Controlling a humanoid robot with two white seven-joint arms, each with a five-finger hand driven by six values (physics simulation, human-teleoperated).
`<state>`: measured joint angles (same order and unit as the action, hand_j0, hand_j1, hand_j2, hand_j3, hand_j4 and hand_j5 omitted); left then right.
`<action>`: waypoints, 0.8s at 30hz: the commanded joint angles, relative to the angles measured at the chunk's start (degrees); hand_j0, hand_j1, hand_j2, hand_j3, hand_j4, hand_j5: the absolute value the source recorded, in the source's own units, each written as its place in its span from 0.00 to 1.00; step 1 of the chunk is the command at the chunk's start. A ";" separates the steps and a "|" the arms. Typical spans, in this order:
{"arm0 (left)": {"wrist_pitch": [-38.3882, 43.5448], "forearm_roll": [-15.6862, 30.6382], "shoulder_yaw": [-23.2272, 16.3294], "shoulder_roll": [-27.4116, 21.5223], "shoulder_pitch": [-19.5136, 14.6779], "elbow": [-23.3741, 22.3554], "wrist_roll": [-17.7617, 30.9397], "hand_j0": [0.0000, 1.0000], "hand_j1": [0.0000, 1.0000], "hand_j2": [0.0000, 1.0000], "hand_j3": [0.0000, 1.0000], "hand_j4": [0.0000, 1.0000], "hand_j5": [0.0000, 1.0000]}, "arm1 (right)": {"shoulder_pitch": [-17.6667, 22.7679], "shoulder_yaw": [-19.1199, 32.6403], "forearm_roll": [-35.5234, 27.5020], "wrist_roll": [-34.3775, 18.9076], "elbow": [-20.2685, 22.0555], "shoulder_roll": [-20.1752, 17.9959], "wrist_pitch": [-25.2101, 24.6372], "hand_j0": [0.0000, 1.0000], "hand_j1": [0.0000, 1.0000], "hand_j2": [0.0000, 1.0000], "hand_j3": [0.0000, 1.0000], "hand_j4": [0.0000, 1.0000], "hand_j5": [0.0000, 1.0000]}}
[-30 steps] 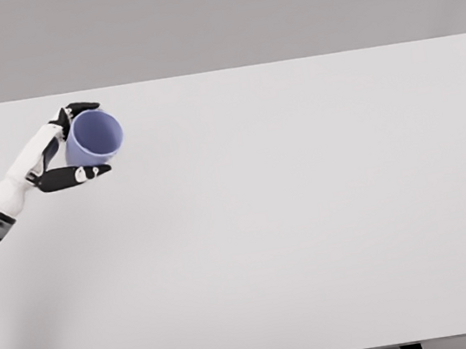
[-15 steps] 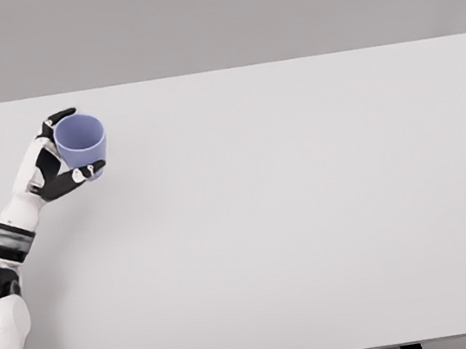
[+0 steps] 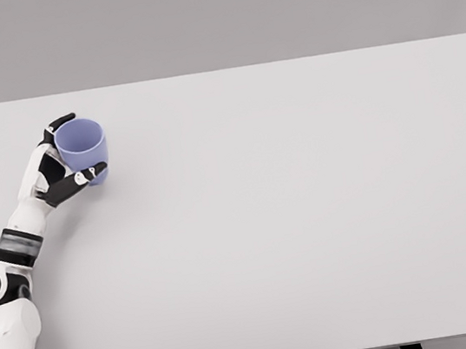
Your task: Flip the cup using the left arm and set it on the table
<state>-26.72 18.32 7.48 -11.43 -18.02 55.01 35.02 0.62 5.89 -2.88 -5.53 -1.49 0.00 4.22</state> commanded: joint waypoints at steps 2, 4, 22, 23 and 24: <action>3.95 0.40 0.52 -0.08 0.00 0.54 -0.02 0.58 0.58 0.58 0.58 0.58 0.58 | 0.00 0.00 -0.02 -0.01 0.00 0.00 0.00 1.00 1.00 1.00 1.00 1.00 1.00; 4.04 0.40 0.61 -0.08 0.00 0.54 -0.02 0.58 0.58 0.58 0.58 0.58 0.58 | 0.00 0.00 -0.02 -0.01 0.00 0.00 0.00 1.00 1.00 1.00 1.00 1.00 1.00; 3.95 0.31 0.52 -0.17 0.00 0.45 -0.02 0.88 0.88 0.88 0.88 0.88 0.88 | 0.00 0.00 -0.02 -0.01 0.00 0.00 0.00 1.00 1.00 1.00 1.00 1.00 1.00; 3.95 0.31 0.52 -0.17 0.00 0.45 -0.02 0.88 0.88 0.88 0.88 0.88 0.88 | 0.00 0.00 0.06 -0.01 0.00 0.00 0.00 1.00 1.00 1.00 1.00 1.00 1.00; 3.95 0.31 0.52 -0.17 0.00 0.45 -0.02 0.91 0.91 0.91 0.91 0.91 0.91 | 0.00 0.00 0.06 -0.01 0.00 0.00 0.00 1.00 1.00 1.00 1.00 1.00 1.00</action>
<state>-22.77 18.26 7.99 -11.57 -18.02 55.39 35.00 0.62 5.89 -2.86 -5.53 -1.49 0.00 4.22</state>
